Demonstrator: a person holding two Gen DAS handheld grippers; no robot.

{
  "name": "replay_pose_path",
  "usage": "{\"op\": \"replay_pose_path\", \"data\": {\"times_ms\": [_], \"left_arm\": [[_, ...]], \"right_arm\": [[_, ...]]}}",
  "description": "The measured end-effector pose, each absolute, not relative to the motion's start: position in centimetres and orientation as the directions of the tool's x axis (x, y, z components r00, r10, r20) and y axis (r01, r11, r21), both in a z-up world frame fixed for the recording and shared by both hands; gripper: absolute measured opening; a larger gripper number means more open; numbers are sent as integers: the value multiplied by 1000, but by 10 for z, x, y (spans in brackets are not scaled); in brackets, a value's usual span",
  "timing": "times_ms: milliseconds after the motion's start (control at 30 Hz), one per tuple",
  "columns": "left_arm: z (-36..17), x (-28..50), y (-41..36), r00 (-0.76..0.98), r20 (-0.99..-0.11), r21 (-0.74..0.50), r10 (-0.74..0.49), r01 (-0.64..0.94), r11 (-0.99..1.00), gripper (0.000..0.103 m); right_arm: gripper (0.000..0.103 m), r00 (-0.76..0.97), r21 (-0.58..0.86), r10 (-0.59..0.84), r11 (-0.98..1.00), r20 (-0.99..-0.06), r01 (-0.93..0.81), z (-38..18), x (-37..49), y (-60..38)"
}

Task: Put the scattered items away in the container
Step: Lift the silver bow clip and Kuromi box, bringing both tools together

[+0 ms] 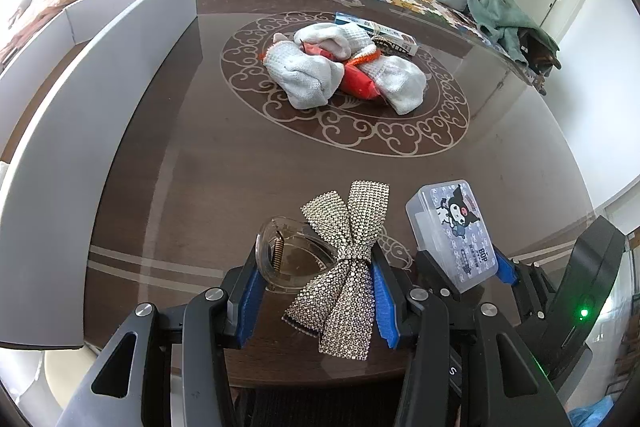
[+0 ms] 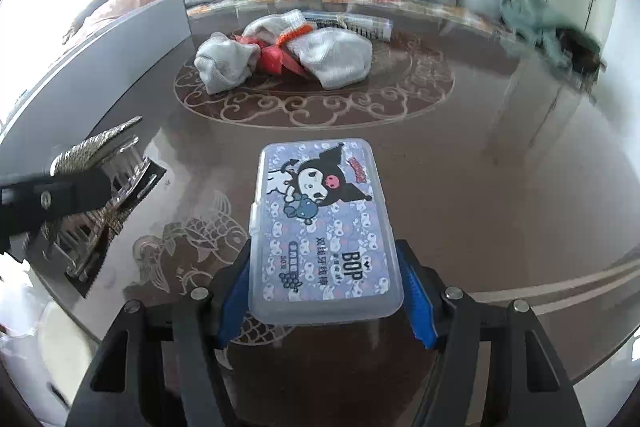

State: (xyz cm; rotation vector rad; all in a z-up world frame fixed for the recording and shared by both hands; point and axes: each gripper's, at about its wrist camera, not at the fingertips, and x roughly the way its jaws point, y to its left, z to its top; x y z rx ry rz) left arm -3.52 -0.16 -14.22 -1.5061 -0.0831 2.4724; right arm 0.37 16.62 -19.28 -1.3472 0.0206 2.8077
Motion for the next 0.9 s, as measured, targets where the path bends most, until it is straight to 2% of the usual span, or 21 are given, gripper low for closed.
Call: {"op": "replay_pose_path", "data": {"times_ms": [67, 133, 333, 500, 900], "left_arm": [[-143, -35, -1, -435, -869, -174, 237, -180, -968, 47], [-142, -34, 0, -434, -869, -171, 236, -184, -968, 47], [-141, -27, 0, -441, -866, -166, 234, -186, -968, 47], [-140, -22, 3, -442, -865, -166, 239, -197, -966, 47], [-141, -18, 7, -437, -866, -167, 244, -208, -964, 47]], "right_arm": [[69, -630, 23, -1, -999, -777, -28, -192, 4, 170], [62, -631, 75, -38, -997, -775, -31, -189, 4, 178], [61, -663, 185, -149, -983, -734, 16, -167, 16, 191], [61, -722, 210, -189, -976, -665, 62, -141, 28, 194], [61, -689, 191, -168, -981, -705, 43, -148, 25, 189]]}}
